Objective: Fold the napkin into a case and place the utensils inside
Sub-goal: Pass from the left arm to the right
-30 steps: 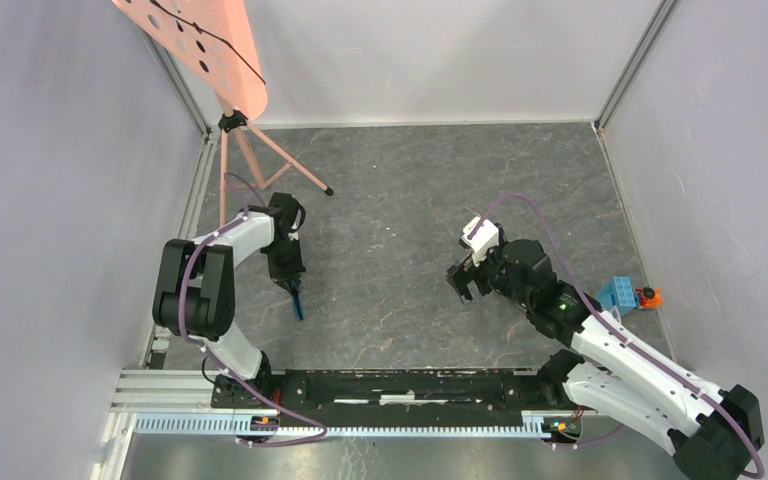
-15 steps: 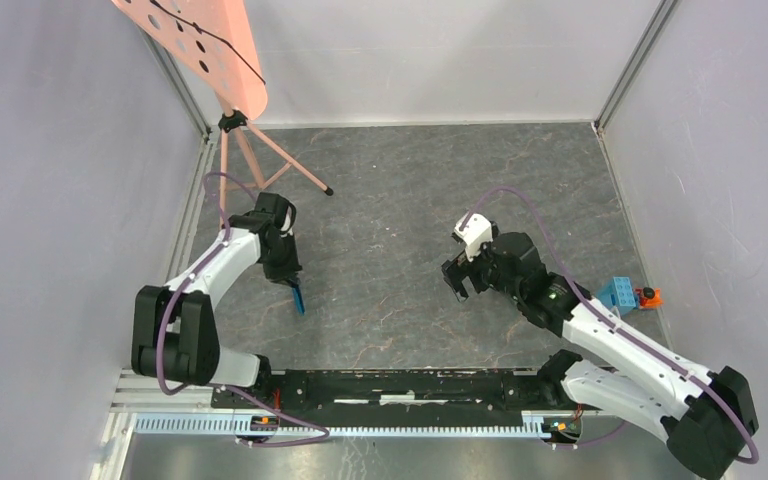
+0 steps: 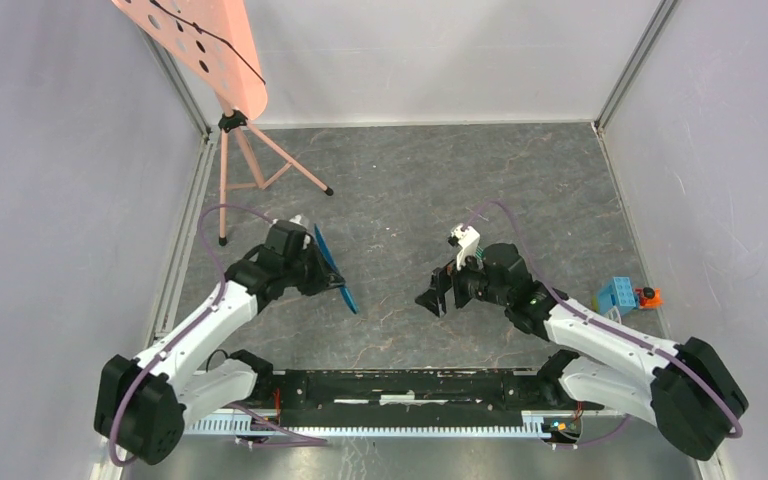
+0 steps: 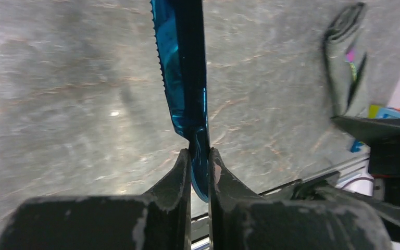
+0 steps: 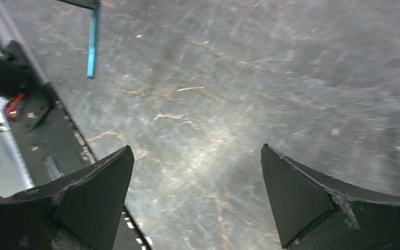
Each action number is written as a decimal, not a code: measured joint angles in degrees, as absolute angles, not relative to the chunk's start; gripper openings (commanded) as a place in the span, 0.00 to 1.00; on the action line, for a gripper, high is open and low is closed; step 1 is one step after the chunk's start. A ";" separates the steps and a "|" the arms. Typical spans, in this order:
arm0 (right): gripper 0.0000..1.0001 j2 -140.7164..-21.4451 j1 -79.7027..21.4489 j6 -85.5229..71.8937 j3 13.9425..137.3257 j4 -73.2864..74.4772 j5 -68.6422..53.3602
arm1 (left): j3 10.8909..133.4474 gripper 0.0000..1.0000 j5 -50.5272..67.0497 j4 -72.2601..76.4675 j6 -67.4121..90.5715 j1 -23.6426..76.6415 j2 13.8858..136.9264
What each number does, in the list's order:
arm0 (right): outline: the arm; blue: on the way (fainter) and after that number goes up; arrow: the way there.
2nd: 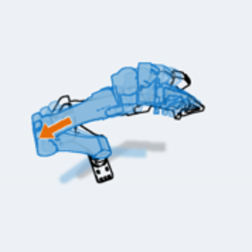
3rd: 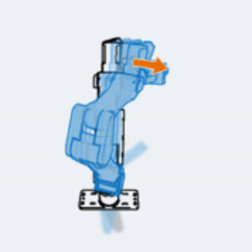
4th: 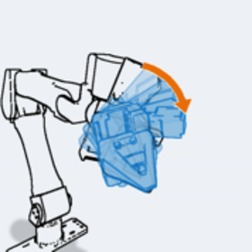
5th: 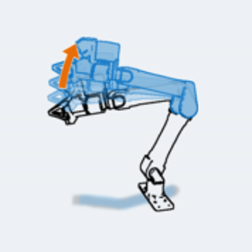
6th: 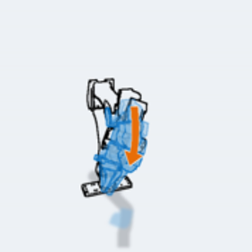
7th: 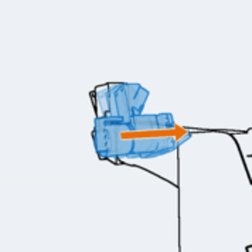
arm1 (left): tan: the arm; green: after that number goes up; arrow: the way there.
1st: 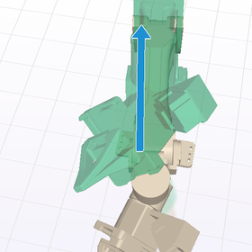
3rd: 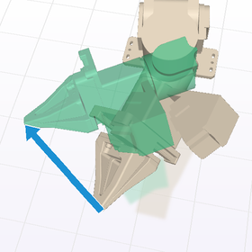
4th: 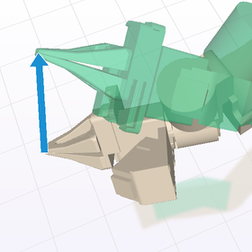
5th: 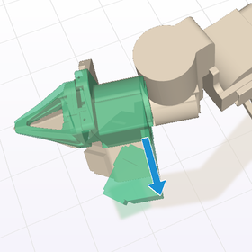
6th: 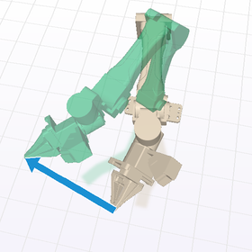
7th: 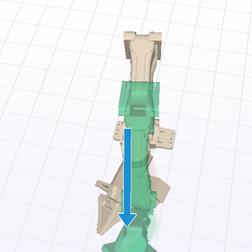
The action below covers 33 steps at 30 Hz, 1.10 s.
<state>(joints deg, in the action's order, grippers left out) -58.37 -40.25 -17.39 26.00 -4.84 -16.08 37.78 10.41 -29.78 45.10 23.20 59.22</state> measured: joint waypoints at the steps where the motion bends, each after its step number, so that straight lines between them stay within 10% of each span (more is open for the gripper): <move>1: 0.98 -58.92 -40.66 -19.18 24.84 -6.87 -17.17 | 37.23 0.02 9.80 -28.29 47.13 25.15 58.67; 20: 0.54 -67.83 -49.74 -27.99 23.53 -21.58 -13.45 | 40.99 0.02 -1.50 -10.11 64.23 49.12 69.73; 24: 0.17 -68.71 -49.78 -29.06 23.53 -23.22 -13.28 | 42.09 0.03 -1.72 -8.97 65.06 51.31 70.43; 28: 0.00 -68.51 -49.52 -29.85 23.22 -23.92 -12.97 | 42.52 0.48 -1.74 -8.67 65.10 52.01 70.72; 33: 0.01 -66.13 -49.19 -29.65 23.05 -23.83 -16.19 | 42.39 0.75 -1.13 -7.07 62.67 52.01 68.14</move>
